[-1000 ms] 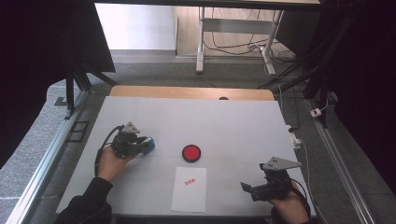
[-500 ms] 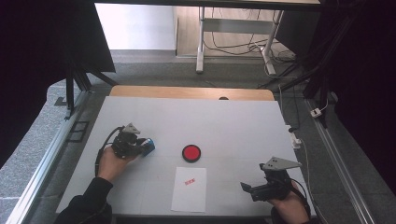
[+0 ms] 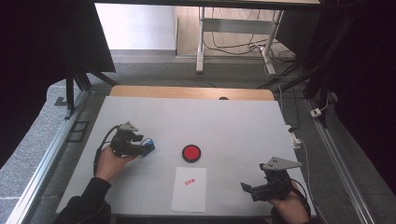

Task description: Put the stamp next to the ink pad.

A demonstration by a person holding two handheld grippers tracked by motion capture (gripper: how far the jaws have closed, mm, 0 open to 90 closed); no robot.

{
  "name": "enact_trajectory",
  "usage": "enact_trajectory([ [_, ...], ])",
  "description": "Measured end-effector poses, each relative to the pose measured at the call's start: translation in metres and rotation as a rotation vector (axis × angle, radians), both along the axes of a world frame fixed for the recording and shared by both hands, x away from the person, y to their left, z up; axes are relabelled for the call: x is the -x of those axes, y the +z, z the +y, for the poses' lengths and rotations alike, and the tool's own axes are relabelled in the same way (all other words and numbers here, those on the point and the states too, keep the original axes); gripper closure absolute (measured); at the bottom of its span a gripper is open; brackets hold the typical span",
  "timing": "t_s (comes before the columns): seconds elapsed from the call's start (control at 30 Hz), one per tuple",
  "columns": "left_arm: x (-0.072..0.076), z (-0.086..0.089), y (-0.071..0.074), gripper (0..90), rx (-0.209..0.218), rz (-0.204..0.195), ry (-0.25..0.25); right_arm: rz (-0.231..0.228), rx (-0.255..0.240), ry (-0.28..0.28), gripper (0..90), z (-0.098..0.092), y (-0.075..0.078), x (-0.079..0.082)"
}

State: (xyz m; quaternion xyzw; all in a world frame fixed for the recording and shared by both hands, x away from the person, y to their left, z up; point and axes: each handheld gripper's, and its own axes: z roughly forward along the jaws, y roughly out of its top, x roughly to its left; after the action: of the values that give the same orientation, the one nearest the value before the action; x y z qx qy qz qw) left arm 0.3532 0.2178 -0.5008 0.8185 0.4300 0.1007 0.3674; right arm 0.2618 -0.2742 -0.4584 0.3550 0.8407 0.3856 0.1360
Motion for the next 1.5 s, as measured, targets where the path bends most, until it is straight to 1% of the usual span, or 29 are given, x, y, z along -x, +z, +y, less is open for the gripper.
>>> enact_trajectory([
  [0.1,0.002,0.003,0.004,31.5,0.023,-0.007,0.004,0.000,-0.001,0.001,0.0,0.000,0.000,0.000],
  [0.13,0.002,0.004,0.005,30.4,0.032,-0.003,0.002,-0.001,0.000,0.002,0.0,0.000,0.000,0.000],
  [0.17,0.003,0.006,0.007,28.9,0.052,0.000,-0.001,0.000,-0.001,0.003,0.0,0.000,0.000,0.000],
  [0.2,0.004,0.007,0.009,27.4,0.061,-0.001,-0.003,0.000,-0.001,0.003,0.0,0.000,0.000,0.000],
  [0.27,0.005,0.007,0.011,24.4,0.071,0.001,-0.001,0.000,0.001,-0.001,0.0,0.000,0.000,0.000],
  [0.33,0.007,0.006,0.014,18.7,0.060,-0.007,-0.001,0.000,-0.003,0.001,0.0,0.000,0.000,0.000],
  [0.37,0.008,0.006,0.016,18.0,0.063,-0.006,-0.010,0.000,-0.003,0.001,0.0,0.000,0.000,0.000],
  [0.43,0.010,0.004,0.020,15.0,0.065,-0.006,-0.010,-0.001,-0.005,0.002,0.0,0.000,0.000,0.000],
  [0.57,0.017,0.002,0.028,10.1,0.081,-0.006,-0.023,0.000,-0.003,0.002,0.0,0.000,0.000,0.000],
  [0.6,0.019,0.002,0.030,9.3,0.092,-0.005,-0.024,0.000,-0.003,0.002,0.0,0.000,0.000,0.000],
  [0.73,0.026,0.004,0.035,7.0,0.125,0.003,-0.016,0.000,-0.001,0.006,0.0,0.000,0.000,0.000],
  [0.83,0.032,0.005,0.037,5.1,0.122,0.011,-0.017,0.001,0.000,0.007,0.0,0.000,0.000,0.000],
  [0.87,0.035,0.005,0.038,4.5,0.118,0.005,-0.020,0.002,0.001,0.008,0.0,0.001,0.000,0.000],
  [0.97,0.043,0.007,0.040,4.1,0.133,0.003,-0.029,0.003,0.001,0.009,0.0,0.001,0.000,0.000],
  [1.07,0.050,0.008,0.043,2.9,0.127,-0.009,-0.037,0.001,-0.003,0.007,0.0,0.001,0.000,0.000],
  [1.13,0.056,0.008,0.044,2.3,0.131,-0.016,-0.040,0.003,-0.001,0.009,0.0,0.000,0.000,0.000],
  [1.3,0.068,0.011,0.048,0.1,0.141,-0.026,-0.040,0.003,0.001,0.009,0.0,0.000,0.000,0.000],
  [1.5,0.082,0.014,0.050,0.0,0.147,-0.044,-0.040,0.005,-0.009,0.013,0.0,0.000,0.000,0.000],
])
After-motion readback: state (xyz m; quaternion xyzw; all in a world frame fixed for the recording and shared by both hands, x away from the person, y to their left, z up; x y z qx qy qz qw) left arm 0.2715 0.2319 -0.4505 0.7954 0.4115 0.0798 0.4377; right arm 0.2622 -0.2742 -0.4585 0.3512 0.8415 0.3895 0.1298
